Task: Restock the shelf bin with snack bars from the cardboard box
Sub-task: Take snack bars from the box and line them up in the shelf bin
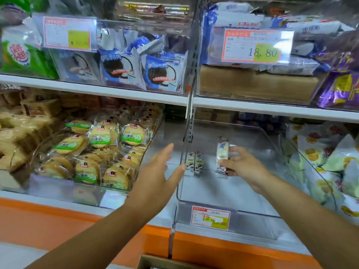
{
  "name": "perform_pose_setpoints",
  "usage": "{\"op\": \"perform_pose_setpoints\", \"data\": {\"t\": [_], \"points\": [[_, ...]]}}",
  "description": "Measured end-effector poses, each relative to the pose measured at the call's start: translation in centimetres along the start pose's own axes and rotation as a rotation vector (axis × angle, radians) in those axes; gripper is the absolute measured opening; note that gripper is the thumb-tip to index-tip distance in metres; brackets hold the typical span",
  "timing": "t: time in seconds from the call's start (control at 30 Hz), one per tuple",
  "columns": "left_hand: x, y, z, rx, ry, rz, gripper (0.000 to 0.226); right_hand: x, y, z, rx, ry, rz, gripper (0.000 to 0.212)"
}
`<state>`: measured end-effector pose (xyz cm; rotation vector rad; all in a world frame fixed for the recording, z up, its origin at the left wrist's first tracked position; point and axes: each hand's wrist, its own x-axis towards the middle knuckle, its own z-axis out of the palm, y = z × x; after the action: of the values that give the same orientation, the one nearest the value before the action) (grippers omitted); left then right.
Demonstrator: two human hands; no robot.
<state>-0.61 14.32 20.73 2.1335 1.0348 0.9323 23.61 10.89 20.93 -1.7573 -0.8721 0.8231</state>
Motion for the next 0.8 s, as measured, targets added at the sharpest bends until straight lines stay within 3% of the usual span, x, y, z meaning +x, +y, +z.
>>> {"op": "perform_pose_setpoints", "data": {"t": [0.07, 0.23, 0.37, 0.47, 0.53, 0.67, 0.8], "points": [[-0.2, -1.1, 0.7, -0.097, -0.127, -0.073, 0.061, 2.5, 1.4, 0.2, -0.086, -0.025, 0.087, 0.055], [-0.5, -2.2, 1.4, -0.240, -0.206, -0.044, 0.069, 5.6, 3.0, 1.9, -0.141, -0.035, 0.217, 0.048], [-0.6, -2.5, 1.6, -0.226, -0.207, -0.015, 0.067, 6.7, 3.5, 3.0, -0.346, 0.046, 0.089, 0.052], [-0.6, -2.4, 1.5, -0.170, -0.225, 0.022, 0.068, 6.5, 3.8, 3.2, -0.285, -0.041, 0.077, 0.044], [-0.7, -2.3, 1.4, -0.143, -0.235, 0.022, 0.069, 6.2, 4.3, 3.2, -0.297, -0.147, 0.069, 0.052], [-0.7, -2.1, 1.4, -0.128, -0.244, 0.031, 0.050, 6.6, 5.2, 3.1, -0.469, -0.183, -0.005, 0.064], [-0.7, -1.8, 1.2, -0.126, -0.260, 0.030, 0.048, 5.3, 3.7, 2.8, -0.494, -0.250, -0.014, 0.045]]}}
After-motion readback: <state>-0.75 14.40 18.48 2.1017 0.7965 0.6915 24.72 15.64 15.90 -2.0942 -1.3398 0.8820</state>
